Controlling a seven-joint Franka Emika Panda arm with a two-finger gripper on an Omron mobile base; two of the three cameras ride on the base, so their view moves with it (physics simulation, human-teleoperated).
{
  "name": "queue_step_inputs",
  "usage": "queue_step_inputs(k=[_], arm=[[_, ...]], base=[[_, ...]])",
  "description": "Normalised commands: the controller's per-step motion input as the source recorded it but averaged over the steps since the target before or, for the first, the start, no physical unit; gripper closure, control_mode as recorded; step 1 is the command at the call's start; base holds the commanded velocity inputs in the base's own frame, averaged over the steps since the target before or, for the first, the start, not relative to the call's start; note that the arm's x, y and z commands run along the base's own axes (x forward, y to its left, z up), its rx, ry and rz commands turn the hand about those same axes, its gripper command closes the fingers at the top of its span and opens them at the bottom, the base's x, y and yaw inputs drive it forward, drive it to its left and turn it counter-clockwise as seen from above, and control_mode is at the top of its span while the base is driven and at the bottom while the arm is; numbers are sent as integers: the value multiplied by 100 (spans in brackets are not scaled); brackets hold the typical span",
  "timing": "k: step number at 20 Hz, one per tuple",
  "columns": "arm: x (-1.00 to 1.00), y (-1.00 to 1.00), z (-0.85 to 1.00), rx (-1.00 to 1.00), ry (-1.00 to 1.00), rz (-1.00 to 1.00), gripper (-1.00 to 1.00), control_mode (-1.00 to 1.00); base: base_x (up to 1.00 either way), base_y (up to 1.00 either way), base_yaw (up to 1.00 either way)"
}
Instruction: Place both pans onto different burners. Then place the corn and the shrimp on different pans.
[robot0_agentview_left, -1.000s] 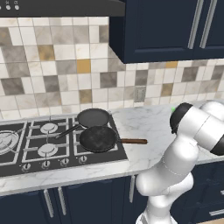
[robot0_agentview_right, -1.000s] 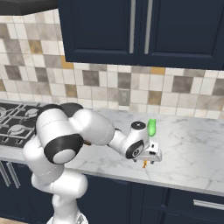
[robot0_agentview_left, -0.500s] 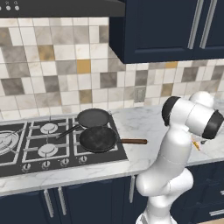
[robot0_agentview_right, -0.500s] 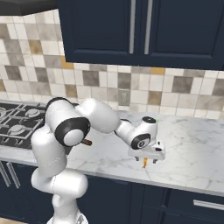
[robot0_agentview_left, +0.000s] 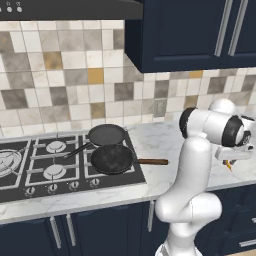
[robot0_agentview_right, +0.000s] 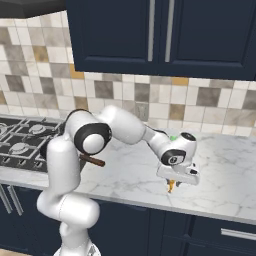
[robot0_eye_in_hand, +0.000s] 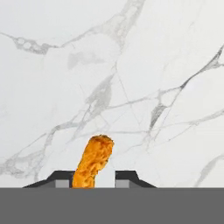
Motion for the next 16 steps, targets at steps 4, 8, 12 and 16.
queue_step_inputs(k=[4, 8, 12, 16], arm=[[-22, 3, -16, -5, -10, 0, 100, -100], [-28, 18, -2, -12, -17, 0, 100, -100], [-26, 55, 40, -13, -24, 0, 100, -100], [0, 59, 56, -9, -18, 0, 100, -100]], base=[[0, 0, 0], [0, 0, 0], [0, 0, 0], [0, 0, 0]])
